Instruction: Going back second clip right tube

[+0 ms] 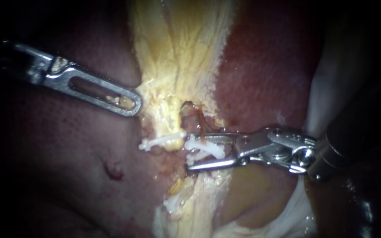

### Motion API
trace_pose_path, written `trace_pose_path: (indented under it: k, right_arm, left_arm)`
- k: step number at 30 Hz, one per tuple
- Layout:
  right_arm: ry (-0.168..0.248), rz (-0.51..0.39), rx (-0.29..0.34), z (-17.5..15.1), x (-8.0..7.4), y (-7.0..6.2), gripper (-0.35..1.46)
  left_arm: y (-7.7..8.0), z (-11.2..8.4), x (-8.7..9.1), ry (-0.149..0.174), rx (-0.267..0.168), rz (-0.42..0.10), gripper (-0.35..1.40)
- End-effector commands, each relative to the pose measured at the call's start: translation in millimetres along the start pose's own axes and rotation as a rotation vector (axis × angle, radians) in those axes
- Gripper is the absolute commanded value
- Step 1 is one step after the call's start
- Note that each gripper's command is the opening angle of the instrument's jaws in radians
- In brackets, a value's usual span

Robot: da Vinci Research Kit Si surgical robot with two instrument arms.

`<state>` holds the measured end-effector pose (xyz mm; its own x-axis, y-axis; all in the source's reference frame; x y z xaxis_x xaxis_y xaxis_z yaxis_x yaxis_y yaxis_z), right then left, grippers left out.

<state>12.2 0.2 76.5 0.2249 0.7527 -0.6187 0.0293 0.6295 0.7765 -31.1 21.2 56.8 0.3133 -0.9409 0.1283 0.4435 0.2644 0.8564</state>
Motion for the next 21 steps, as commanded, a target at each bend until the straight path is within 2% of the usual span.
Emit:
trace_pose_path:
  k: [1,13,21]
  right_arm:
    - [-0.001,0.005,-0.003,-0.1,0.0,0.0,0.50]
    - [-0.001,0.025,-0.018,-0.4,-0.1,0.1,0.50]
    - [-0.033,0.069,-0.032,-0.7,-0.3,0.2,0.50]
  left_arm:
    - [0.0,0.0,0.0,0.000,0.000,0.000,-0.35]
    - [0.1,0.0,0.0,0.000,0.001,0.000,-0.35]
    - [0.1,0.0,0.0,0.000,0.001,0.001,-0.35]
